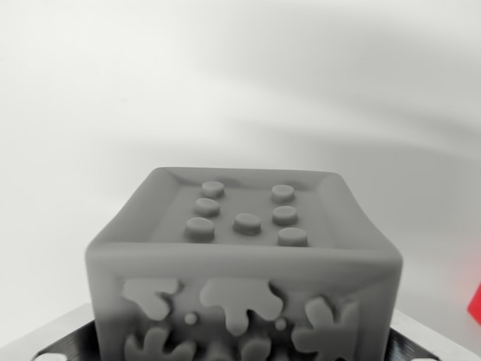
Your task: Destack cube
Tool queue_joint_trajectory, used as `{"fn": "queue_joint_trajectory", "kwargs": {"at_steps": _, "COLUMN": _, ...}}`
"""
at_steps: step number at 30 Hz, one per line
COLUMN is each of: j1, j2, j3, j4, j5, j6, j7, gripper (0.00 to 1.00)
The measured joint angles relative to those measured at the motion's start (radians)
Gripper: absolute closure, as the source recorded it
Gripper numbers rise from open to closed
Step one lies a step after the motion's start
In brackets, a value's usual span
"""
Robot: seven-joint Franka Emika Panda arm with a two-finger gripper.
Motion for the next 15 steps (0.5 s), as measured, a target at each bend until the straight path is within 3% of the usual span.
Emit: {"fn": "queue_joint_trajectory", "kwargs": {"at_steps": 15, "j1": 0.041, "j2": 0.025, "j3": 0.024, "j4": 0.026, "j5": 0.0, "j6": 0.0, "j7": 0.03, "gripper": 1.0}}
